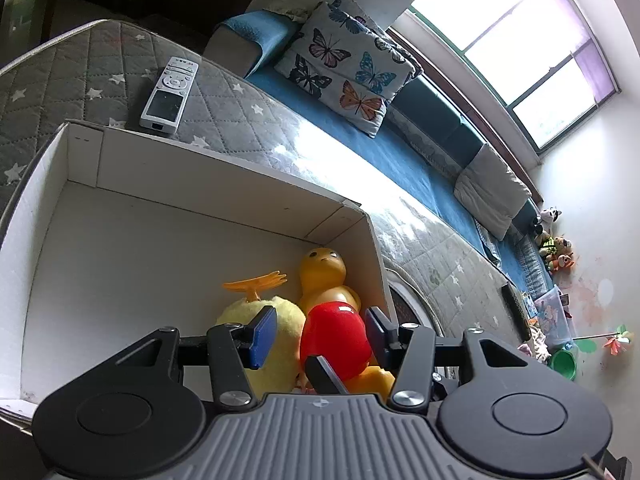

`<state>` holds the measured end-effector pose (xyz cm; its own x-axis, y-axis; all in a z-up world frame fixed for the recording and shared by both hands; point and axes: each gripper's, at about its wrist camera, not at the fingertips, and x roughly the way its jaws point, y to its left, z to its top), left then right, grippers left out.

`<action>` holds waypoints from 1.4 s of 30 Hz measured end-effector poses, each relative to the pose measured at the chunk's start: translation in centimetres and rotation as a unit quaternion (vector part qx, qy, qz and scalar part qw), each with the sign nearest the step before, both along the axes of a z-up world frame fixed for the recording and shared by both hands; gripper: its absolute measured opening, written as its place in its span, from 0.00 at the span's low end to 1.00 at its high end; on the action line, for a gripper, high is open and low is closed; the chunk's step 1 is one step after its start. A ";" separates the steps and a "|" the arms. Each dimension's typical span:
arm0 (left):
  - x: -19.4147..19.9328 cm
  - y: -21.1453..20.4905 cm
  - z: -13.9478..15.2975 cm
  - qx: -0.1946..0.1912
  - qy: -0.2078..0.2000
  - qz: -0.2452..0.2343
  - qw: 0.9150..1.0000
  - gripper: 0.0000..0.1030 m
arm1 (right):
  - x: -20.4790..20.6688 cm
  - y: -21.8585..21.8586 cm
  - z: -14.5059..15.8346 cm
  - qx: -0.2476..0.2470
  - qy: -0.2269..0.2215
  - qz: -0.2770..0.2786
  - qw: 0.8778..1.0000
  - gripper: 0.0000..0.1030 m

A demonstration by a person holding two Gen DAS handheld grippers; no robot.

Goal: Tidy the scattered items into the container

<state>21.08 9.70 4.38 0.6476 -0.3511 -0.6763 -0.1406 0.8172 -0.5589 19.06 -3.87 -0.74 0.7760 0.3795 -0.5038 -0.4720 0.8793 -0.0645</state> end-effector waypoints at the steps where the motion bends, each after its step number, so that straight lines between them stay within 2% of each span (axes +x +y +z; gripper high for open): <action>1: -0.1 0.0 0.0 0.001 0.000 0.000 1.000 0.50 | 0.0 -0.1 0.0 0.001 -0.001 -0.001 1.000 0.50; 4: -0.6 -0.2 0.2 0.004 -0.003 -0.003 1.000 0.50 | -0.4 -0.2 0.3 0.003 -0.004 -0.003 1.000 0.51; 7: -1.3 -0.4 0.3 0.010 -0.006 -0.007 1.000 0.50 | -1.2 -0.2 0.5 0.000 -0.006 -0.003 1.000 0.58; 10: -2.2 -0.7 0.5 0.021 -0.013 -0.009 1.000 0.50 | -2.1 -0.5 0.6 0.000 -0.007 -0.004 1.000 0.59; 12: -2.8 -0.9 0.5 0.028 -0.017 -0.010 0.999 0.50 | -2.7 -0.6 0.5 0.005 -0.003 -0.006 1.000 0.69; 16: -4.1 -1.2 0.5 0.036 -0.021 -0.013 0.999 0.50 | -3.4 -1.0 0.2 0.005 0.003 -0.010 1.000 0.72; 26: -6.9 -2.1 1.0 0.069 -0.040 -0.022 0.997 0.50 | -5.5 -1.7 -0.2 0.015 0.012 -0.024 1.000 0.87; 32: -8.4 -2.5 1.4 0.094 -0.058 -0.026 0.994 0.50 | -6.4 -1.6 -0.1 0.019 0.014 -0.030 0.999 0.93; 34: -8.9 -2.7 1.4 0.107 -0.063 -0.028 0.992 0.50 | -6.6 -1.7 -0.1 0.020 0.014 -0.032 0.999 0.98; 42: -10.4 -3.2 1.0 0.150 -0.076 -0.033 0.985 0.50 | -7.2 -1.8 -0.6 0.022 0.020 -0.044 0.999 1.00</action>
<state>10.68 6.46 5.34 0.7322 -0.1936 -0.6530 -0.0158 0.9537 -0.3004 11.84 -5.65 -1.30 0.7866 0.3335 -0.5197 -0.3942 0.9190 -0.0068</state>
